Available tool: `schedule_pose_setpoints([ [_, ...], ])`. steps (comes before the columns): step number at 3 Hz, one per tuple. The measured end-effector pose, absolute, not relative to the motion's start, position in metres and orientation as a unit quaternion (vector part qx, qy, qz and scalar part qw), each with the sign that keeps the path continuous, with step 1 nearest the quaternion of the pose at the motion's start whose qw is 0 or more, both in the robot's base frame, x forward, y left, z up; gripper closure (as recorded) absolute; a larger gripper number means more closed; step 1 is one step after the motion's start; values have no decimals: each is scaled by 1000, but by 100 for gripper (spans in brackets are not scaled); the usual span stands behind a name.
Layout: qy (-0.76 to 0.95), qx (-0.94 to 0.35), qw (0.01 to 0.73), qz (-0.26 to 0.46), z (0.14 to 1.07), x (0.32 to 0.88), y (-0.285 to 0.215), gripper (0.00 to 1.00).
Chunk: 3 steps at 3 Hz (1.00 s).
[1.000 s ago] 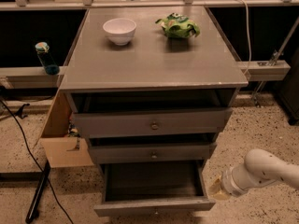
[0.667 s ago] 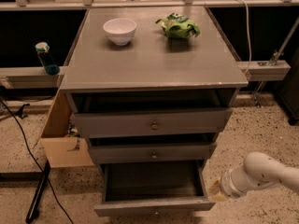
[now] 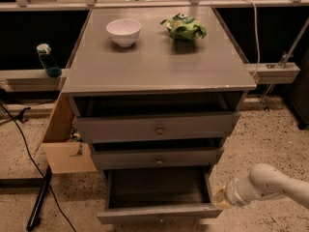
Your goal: Close bottom drawer
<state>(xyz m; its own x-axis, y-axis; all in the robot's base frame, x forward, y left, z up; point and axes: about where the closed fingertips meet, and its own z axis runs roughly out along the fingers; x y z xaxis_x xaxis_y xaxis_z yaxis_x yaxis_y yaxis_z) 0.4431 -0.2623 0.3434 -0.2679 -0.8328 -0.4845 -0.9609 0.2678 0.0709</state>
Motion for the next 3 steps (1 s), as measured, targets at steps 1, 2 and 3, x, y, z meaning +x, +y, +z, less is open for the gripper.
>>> schedule_pose_setpoints([
  [1, 783, -566, 173, 191, 305, 446, -264, 100],
  [2, 790, -555, 155, 209, 257, 441, -265, 100],
  [3, 790, -555, 149, 215, 242, 441, -264, 100],
])
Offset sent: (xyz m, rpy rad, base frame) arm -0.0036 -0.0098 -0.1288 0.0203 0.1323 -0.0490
